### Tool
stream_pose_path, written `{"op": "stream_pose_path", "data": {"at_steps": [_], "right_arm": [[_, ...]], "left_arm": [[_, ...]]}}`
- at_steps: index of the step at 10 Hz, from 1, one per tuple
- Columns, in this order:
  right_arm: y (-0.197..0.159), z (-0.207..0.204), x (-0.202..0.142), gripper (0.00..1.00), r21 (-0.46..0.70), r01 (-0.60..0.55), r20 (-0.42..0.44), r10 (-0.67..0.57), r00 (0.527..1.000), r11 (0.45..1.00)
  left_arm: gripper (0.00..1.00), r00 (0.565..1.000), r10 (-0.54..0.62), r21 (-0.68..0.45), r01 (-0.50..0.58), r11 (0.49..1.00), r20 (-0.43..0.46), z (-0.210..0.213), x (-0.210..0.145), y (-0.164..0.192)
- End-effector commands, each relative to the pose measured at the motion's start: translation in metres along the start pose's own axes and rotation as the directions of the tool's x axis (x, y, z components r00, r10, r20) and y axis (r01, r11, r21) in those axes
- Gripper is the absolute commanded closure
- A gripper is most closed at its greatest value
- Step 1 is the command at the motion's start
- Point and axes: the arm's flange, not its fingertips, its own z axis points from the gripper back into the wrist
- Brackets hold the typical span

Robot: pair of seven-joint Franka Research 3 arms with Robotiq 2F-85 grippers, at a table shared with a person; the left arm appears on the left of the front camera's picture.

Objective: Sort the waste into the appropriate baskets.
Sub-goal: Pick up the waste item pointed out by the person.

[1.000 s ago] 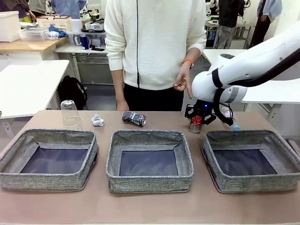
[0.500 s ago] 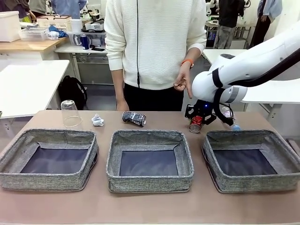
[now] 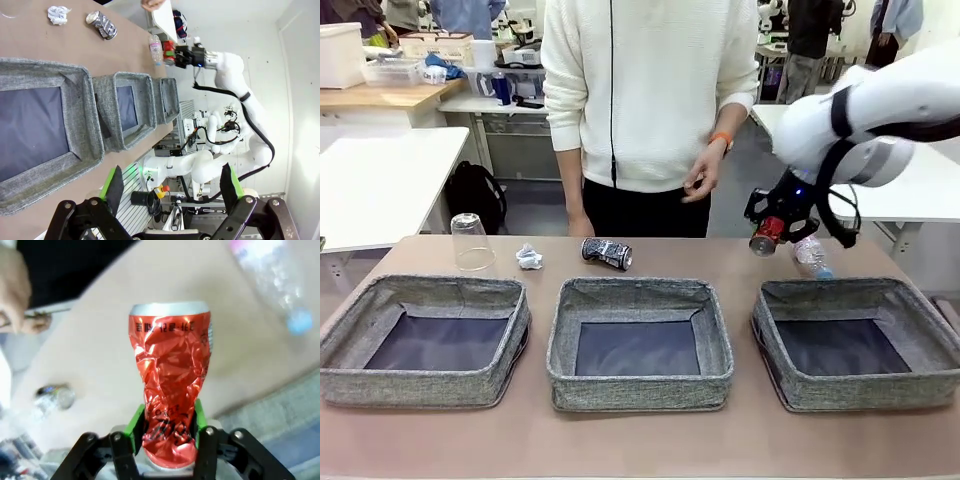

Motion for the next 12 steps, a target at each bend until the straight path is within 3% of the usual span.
{"op": "stream_pose_path", "data": {"at_steps": [1, 2, 3, 5, 6, 7, 9, 10, 11, 12], "right_arm": [[-0.03, 0.053, -0.057, 1.0, 0.064, 0.002, -0.09, 0.004, 0.996, 0.998], [-0.036, 0.071, -0.092, 1.0, 0.075, -0.089, -0.146, 0.099, 0.984, 0.993], [-0.04, 0.085, -0.129, 1.0, 0.09, -0.193, -0.147, 0.205, 0.968, 0.977], [-0.048, 0.099, -0.196, 1.0, 0.081, -0.378, -0.09, 0.385, 0.919, 0.922], [-0.051, 0.099, -0.21, 1.0, 0.11, -0.436, -0.078, 0.445, 0.892, 0.893], [-0.041, 0.098, -0.176, 1.0, 0.052, -0.291, -0.132, 0.295, 0.946, 0.955], [-0.041, 0.098, -0.176, 1.0, 0.052, -0.291, -0.132, 0.295, 0.946, 0.955], [-0.048, 0.102, -0.201, 0.57, 0.046, -0.354, -0.109, 0.356, 0.928, 0.934], [-0.036, 0.056, -0.188, 0.57, -0.015, -0.262, -0.316, 0.244, 0.917, 0.965], [0.012, 0.048, -0.195, 0.57, -0.025, -0.385, -0.311, 0.359, 0.88, 0.923]], "left_arm": [[0.0, 1.0, -0.021, -0.019, 0.021, 1.0, 0.004, 0.0, 0.0, -0.001], [0.0, 1.0, -0.021, -0.019, 0.021, 1.0, 0.004, 0.0, 0.0, -0.001], [0.0, 1.0, -0.021, -0.019, 0.021, 1.0, 0.004, 0.0, 0.0, -0.001], [0.0, 1.0, -0.021, -0.019, 0.021, 1.0, 0.004, 0.0, 0.0, -0.001], [0.0, 1.0, -0.021, -0.019, 0.021, 1.0, 0.004, 0.0, 0.0, -0.001], [0.0, 1.0, -0.021, -0.019, 0.021, 1.0, 0.004, 0.0, 0.0, -0.001], [0.0, 1.0, -0.021, -0.019, 0.021, 1.0, 0.004, 0.0, 0.0, -0.001], [0.0, 1.0, -0.021, -0.019, 0.021, 1.0, 0.004, 0.0, 0.0, -0.001], [0.0, 1.0, -0.021, -0.019, 0.021, 1.0, 0.004, 0.0, 0.0, -0.001], [0.0, 1.0, -0.021, -0.019, 0.021, 1.0, 0.004, 0.0, 0.0, -0.001]]}}
